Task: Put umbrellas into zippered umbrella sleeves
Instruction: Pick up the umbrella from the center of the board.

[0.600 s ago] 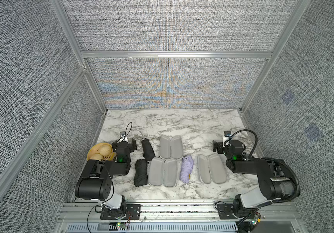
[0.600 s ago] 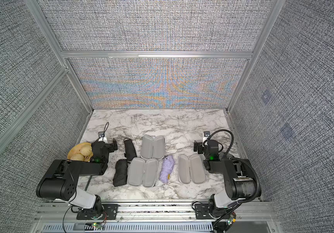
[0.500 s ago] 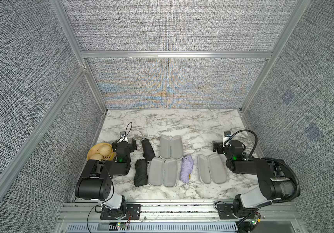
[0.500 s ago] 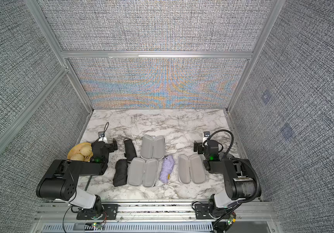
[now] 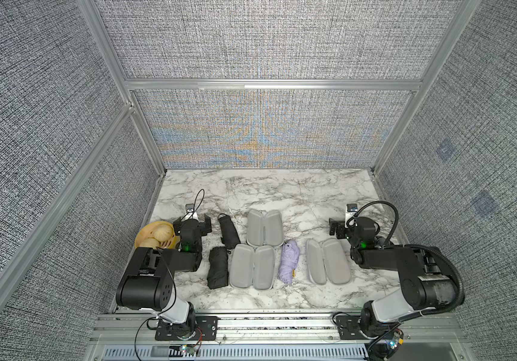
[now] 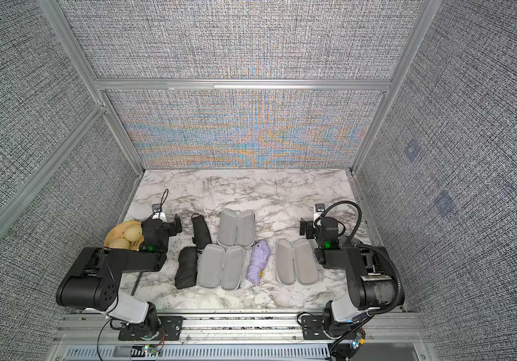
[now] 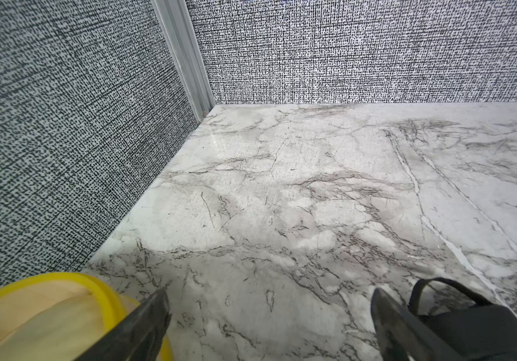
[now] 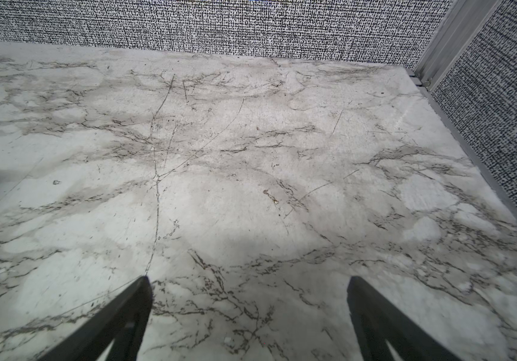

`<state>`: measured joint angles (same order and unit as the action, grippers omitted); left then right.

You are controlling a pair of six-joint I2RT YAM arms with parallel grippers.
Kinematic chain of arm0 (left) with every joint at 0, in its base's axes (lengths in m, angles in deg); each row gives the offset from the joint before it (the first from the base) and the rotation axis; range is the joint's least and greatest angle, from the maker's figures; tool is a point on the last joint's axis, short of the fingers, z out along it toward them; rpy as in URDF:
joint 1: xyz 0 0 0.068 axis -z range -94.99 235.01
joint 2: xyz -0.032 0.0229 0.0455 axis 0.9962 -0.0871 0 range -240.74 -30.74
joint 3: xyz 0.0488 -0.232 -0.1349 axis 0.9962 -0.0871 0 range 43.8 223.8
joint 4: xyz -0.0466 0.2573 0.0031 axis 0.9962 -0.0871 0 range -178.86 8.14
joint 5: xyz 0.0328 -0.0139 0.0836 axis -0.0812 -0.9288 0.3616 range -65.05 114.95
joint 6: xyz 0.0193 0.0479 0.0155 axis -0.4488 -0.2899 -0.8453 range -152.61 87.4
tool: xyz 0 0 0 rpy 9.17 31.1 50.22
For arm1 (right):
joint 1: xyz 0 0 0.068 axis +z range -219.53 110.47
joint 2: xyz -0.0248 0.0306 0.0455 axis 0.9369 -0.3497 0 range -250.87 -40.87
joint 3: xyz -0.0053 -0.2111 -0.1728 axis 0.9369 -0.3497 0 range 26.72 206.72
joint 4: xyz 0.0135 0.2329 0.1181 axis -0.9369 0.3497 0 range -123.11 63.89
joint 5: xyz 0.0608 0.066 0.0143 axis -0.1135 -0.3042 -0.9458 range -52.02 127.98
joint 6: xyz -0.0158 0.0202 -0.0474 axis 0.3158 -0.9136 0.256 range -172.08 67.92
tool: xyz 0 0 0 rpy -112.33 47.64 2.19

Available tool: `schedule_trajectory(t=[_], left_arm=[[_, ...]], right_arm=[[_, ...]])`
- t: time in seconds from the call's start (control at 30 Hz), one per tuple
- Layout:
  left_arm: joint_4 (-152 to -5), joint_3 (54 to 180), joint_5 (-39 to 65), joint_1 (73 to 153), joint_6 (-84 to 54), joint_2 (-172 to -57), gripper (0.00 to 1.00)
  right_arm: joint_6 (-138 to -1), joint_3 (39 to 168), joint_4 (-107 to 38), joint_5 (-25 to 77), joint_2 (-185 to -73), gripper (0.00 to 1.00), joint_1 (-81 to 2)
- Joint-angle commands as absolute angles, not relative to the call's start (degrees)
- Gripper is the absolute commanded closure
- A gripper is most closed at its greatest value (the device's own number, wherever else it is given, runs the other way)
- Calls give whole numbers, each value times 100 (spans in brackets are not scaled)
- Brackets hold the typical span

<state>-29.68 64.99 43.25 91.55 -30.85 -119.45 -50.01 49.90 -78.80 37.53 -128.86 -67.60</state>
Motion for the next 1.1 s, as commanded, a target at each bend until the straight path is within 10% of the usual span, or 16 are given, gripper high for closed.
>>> schedule_trajectory(t=[0.0,0.83,1.07], left_arm=[[-2781,6500,4349,9144,-3067,-11938,0],[-3597,6223,3005,9180,-3646,-10226,0],[-4460,6594,2289,9178,-1739,-9108,0]], right_arm=[[-4992,4997,-8021,3736,-12875,1,-6758],[-4771,5533,-5880,2288,-10986,1,-6754],[-7427,6424,-3617,2745,-10277,1,-6755]])
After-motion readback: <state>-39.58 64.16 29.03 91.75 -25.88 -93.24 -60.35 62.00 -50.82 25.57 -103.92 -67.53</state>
